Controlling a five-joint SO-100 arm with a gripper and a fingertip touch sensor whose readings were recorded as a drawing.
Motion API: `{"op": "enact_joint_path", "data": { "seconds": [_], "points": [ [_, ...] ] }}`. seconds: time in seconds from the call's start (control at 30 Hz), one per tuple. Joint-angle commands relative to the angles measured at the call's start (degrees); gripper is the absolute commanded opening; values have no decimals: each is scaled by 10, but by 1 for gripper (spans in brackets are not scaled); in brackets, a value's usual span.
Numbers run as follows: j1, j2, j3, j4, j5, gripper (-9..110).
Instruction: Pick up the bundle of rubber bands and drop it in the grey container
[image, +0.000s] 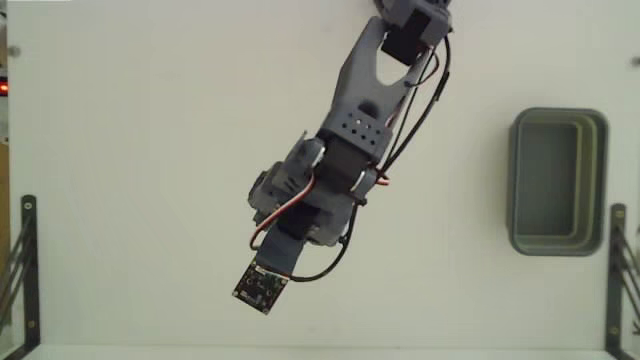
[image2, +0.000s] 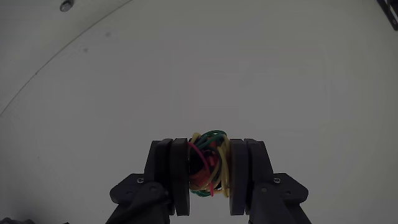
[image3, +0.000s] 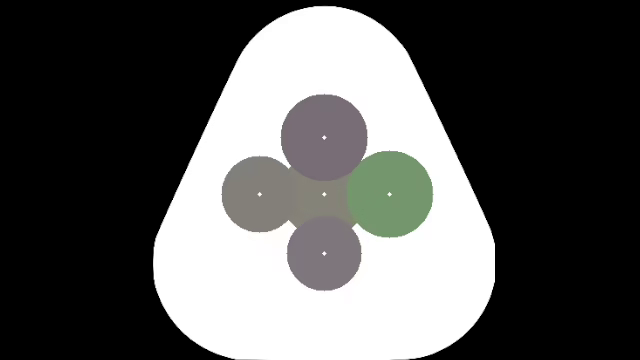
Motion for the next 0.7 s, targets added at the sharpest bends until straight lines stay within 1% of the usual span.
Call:
{"op": "enact_joint_path", "data": {
  "seconds": [0.0,0.3,0.67],
  "points": [
    [-4,23,-13,2,3,33],
    [-55,38,9,-5,3,33],
    [-153,66,51,-19,3,33]
  ]
}}
